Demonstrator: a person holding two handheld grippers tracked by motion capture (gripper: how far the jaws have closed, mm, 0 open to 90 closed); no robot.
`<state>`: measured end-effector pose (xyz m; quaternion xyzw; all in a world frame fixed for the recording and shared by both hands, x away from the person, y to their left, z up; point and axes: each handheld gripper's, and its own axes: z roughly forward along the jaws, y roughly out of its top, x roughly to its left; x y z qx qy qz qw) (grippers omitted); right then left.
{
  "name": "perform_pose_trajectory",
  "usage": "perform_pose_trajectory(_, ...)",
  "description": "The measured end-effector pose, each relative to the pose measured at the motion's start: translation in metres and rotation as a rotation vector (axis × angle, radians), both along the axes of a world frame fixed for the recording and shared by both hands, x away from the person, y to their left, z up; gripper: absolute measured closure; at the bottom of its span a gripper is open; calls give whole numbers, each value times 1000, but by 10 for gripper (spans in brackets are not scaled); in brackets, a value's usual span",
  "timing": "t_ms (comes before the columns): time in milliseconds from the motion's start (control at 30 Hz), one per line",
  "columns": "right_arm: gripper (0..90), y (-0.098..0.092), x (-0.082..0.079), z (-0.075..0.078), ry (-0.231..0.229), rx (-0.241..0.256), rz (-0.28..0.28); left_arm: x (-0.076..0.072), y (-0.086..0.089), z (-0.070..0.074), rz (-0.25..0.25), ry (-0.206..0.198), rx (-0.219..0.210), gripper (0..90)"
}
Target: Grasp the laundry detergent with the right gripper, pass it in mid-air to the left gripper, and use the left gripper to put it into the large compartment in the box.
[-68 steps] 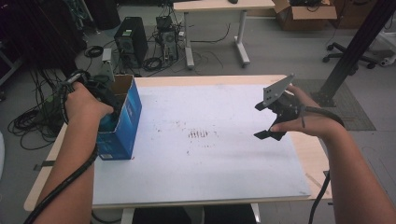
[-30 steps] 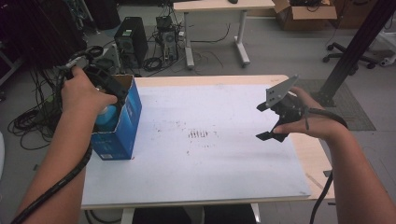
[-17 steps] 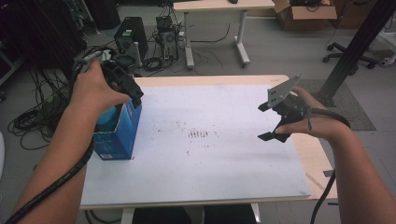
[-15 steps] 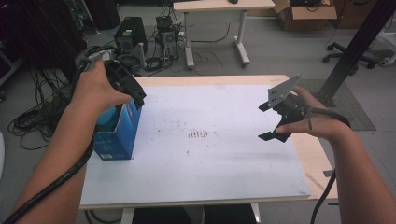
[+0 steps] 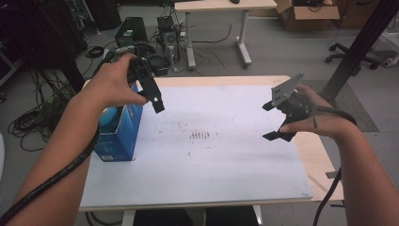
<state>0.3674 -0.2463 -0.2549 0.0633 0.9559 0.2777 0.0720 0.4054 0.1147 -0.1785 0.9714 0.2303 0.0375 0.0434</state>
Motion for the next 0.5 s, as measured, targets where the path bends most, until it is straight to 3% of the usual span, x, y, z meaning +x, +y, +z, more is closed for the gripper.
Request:
perform_pose_trajectory(267,28,0,2,5,18,-91,10,-8,-18,2,-210,17,-1,2)
perform_pose_trajectory(500,29,2,4,6,47,-165,21,-14,-26,-8,-296,49,35,2)
